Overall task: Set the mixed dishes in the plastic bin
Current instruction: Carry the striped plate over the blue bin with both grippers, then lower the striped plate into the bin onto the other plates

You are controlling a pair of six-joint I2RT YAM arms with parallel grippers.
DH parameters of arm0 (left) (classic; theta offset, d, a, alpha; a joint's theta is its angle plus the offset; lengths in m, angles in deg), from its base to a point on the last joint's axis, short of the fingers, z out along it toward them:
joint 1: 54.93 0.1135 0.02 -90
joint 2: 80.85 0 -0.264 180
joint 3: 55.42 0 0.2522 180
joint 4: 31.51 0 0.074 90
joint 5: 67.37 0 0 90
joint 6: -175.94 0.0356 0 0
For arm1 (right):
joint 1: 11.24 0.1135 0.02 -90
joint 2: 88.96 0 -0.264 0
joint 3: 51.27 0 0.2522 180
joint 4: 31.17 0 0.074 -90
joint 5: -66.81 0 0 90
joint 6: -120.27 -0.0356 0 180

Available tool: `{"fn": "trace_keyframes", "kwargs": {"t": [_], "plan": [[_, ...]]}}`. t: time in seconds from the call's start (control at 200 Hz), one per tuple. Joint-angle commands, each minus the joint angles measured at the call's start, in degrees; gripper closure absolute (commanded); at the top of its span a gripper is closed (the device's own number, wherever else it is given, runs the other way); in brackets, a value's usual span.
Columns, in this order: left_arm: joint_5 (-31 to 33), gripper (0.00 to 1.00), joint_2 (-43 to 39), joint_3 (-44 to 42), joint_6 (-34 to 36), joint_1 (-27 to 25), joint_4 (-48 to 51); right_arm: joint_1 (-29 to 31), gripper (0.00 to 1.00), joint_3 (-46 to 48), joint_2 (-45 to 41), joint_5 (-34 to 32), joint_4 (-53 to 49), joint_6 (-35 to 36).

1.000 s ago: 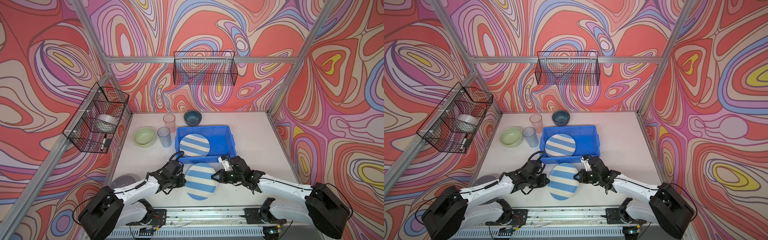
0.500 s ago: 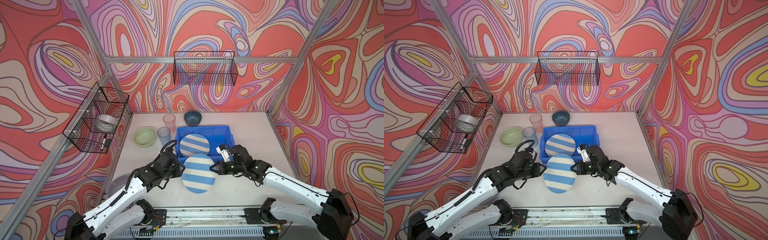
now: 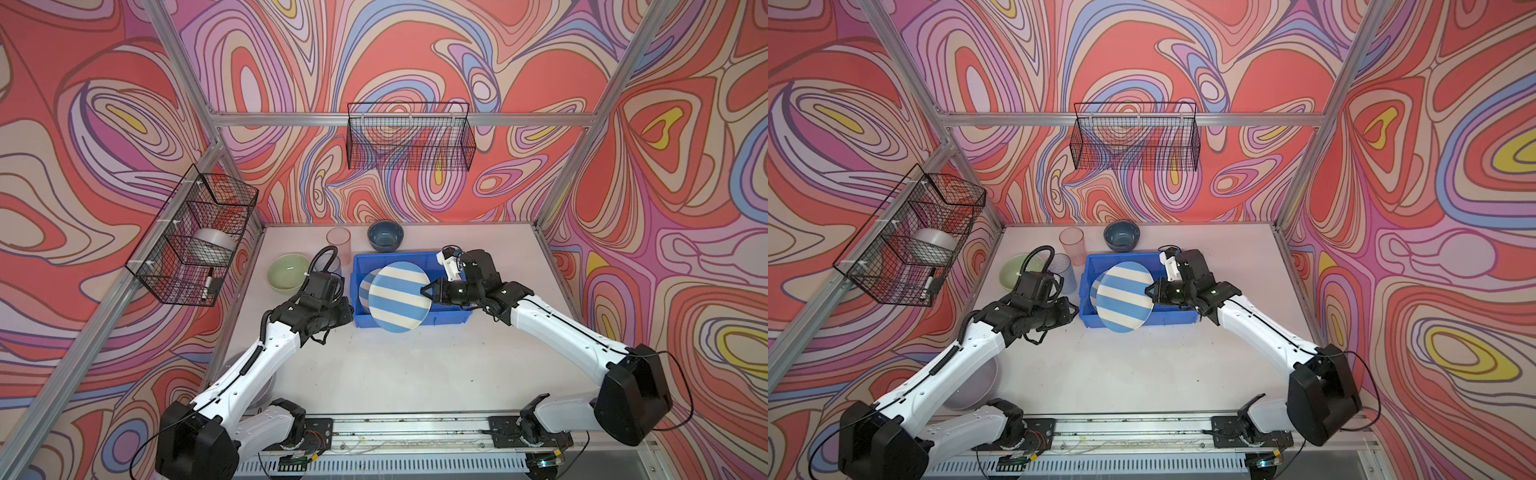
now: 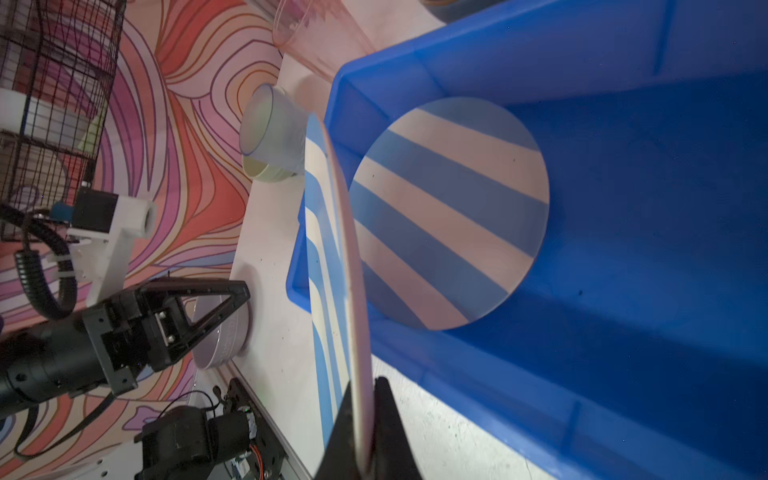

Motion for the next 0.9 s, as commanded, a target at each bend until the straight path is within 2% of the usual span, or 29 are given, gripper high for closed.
{"fn": "trace_keyframes", "kwargs": {"t": [0.0,0.391,0.826,0.897], "plan": [[-1.2,0.82,3.2,1.2,3.0,1.3,-2.1,-1.5,1.00,-4.3,4.1,0.9,5.4,0.9],[-5.9,0.86,11.2,1.1,6.6,1.7,-6.7,-2.2,1.00,-12.3,18.8,3.3,9.2,0.5],[-5.6,0.89,13.8,1.7,7.0,2.1,-6.7,-2.2,1.00,-10.9,22.5,7.4,9.9,-1.3],[-5.6,0.89,13.8,1.8,6.9,2.0,-6.7,-2.2,0.94,-10.9,22.6,6.9,8.7,-1.3]]}}
